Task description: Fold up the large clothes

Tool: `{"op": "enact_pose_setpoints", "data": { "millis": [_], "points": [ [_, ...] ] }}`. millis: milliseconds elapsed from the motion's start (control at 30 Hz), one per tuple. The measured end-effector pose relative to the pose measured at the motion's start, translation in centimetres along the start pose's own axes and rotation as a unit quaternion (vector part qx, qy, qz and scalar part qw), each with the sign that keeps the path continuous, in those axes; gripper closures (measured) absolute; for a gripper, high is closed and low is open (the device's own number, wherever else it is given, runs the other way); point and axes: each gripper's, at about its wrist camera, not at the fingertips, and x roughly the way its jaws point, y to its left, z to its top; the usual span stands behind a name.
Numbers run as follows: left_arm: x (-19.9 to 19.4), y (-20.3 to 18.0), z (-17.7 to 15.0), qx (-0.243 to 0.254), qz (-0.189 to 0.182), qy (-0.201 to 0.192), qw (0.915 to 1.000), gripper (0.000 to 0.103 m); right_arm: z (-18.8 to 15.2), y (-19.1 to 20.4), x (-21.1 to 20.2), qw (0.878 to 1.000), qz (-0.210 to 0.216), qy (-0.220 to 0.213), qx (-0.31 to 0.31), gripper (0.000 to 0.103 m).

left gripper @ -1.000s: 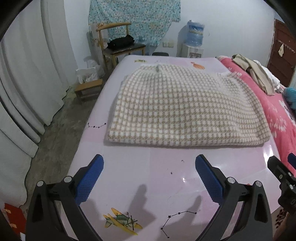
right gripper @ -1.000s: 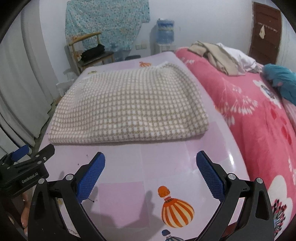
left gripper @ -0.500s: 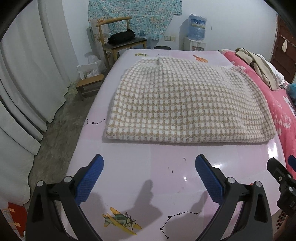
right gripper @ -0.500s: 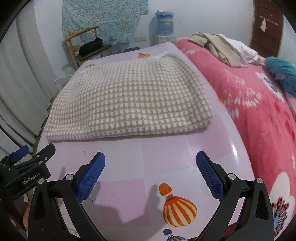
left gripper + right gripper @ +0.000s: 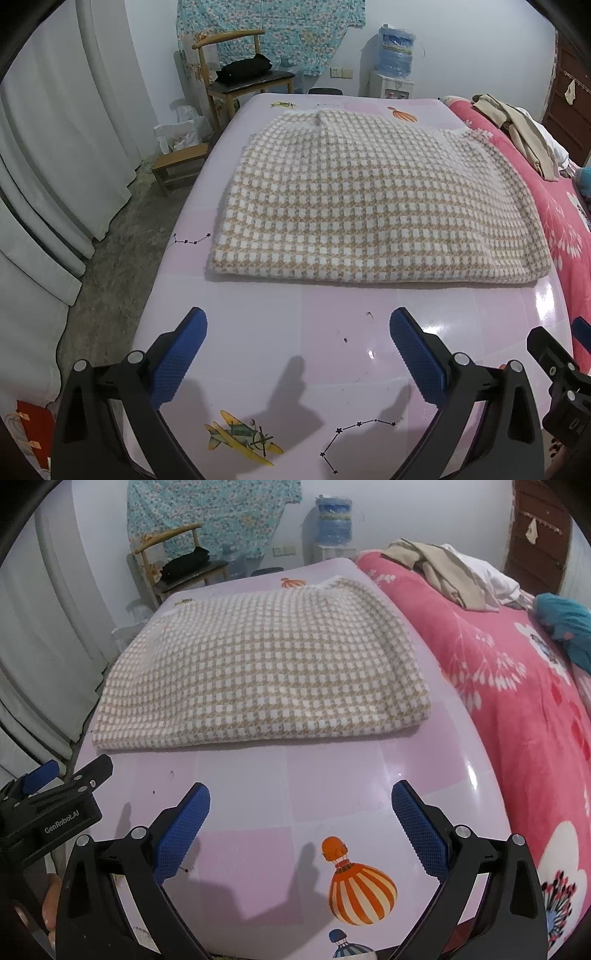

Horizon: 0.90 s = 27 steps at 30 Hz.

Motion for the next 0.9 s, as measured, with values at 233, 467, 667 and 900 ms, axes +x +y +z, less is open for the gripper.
{"op": "enact_pose_setpoints", "data": {
  "millis": [233,467,667,900],
  "points": [
    [0.02,-0.12,0.0,0.002,0.0,0.0,1.0,0.006,-0.15,0.25,0.02,1.0,0.001,0.004,0.002,0.008],
    [-0.24,-0.52,-0.07,0.008,0.003,0.0,1.0,0.006,-0.27,0.19,-0.22,1.0,0.002,0.0,0.006,0.008],
    [-0.49,-0.76,-0.08,0.012,0.005,-0.001,0.9999,0.005,-0.25,0.18,-0.13,1.0,0.005,0.003,0.005,0.008],
    [-0.56,-0.93,-0.13,0.015,-0.004,0.001,0.9999,0.005,-0.1,-0.04,-0.25,1.0,0.002,0.001,0.007,0.008]
  ]
}}
